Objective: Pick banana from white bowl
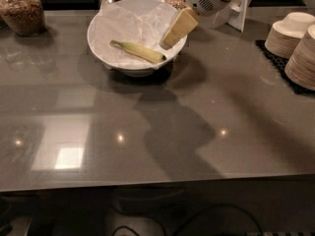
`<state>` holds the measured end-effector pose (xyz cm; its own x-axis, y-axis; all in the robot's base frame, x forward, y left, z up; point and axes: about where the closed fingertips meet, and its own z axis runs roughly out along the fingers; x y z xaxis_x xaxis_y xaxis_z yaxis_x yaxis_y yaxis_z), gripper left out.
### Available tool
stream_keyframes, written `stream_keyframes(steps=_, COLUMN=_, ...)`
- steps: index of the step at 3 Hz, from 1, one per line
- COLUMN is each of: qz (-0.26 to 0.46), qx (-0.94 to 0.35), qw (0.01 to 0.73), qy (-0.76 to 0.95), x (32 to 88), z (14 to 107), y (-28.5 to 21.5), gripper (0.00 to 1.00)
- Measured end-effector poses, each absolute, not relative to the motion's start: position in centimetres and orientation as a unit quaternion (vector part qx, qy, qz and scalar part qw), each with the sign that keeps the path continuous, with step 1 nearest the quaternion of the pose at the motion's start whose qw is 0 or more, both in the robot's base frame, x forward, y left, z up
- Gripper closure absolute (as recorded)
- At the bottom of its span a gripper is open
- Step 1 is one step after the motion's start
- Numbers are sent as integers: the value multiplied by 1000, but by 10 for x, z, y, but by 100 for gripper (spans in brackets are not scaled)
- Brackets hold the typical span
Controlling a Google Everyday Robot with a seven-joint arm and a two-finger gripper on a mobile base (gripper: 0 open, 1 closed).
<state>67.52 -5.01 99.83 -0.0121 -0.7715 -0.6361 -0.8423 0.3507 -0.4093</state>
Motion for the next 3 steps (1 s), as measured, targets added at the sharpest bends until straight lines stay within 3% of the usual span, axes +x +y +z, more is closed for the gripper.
stream_keyframes(steps=1, qz=56, qx=-567, qw=427, qy=702, x=709, z=989, y=-19, gripper=0)
stream_keyframes(steps=3, qz=54, qx=-575, qw=409, qy=707, x=745, z=962, y=24, gripper=42)
